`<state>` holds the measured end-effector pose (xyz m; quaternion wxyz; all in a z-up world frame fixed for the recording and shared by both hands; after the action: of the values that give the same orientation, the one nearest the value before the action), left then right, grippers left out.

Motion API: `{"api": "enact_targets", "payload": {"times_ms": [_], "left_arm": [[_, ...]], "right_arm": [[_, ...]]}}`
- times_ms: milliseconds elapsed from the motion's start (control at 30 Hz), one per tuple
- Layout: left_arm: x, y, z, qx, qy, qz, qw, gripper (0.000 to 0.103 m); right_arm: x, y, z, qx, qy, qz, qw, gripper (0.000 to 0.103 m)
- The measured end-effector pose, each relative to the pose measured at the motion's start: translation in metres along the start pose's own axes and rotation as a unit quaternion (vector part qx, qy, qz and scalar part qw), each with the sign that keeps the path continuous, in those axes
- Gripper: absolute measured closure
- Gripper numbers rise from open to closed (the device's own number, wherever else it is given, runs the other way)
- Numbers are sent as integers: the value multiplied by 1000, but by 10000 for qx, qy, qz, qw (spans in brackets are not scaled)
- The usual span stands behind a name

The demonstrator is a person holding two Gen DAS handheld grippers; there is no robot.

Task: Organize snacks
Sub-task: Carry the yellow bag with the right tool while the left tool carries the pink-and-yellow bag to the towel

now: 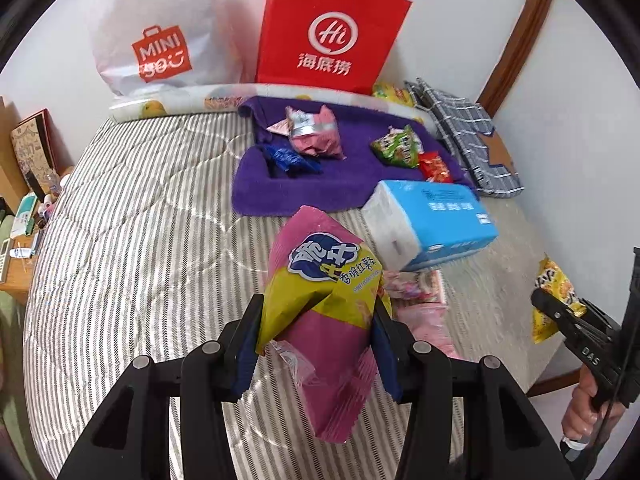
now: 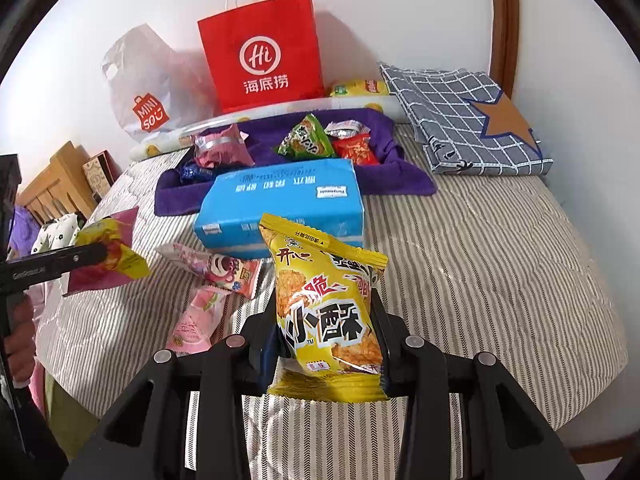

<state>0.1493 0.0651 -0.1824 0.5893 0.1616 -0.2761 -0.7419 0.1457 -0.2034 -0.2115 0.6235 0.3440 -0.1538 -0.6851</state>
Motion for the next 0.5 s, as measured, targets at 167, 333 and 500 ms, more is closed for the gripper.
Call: {"api": "enact_targets", "payload": {"times_ms": [167,333,500], "left_arm": [[13,6,11,132,-86,-75,9998,56],[21,10,17,188,-99,-136,9997,56],[28,14,20,238,-149,-167,9995,56]], "right_arm": [[-2,6,9,111,-63,16,9999,65],[-1,9,12,150,-118,-25,9998,65],[-2,11,12,133,-101,18,9999,65]]}}
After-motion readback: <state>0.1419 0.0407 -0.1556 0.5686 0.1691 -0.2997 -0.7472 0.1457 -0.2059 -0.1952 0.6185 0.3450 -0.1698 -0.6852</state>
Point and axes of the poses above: each gripper's, at about its wrist camera, not at the fingertips, and z roughly against the way its jaws point, x to its right, y to its top, the point moved 8 cm from there along -z, roughly the way its jaws point, and after that the axes turned 13 degrees about -z, right-handed, at the moved point
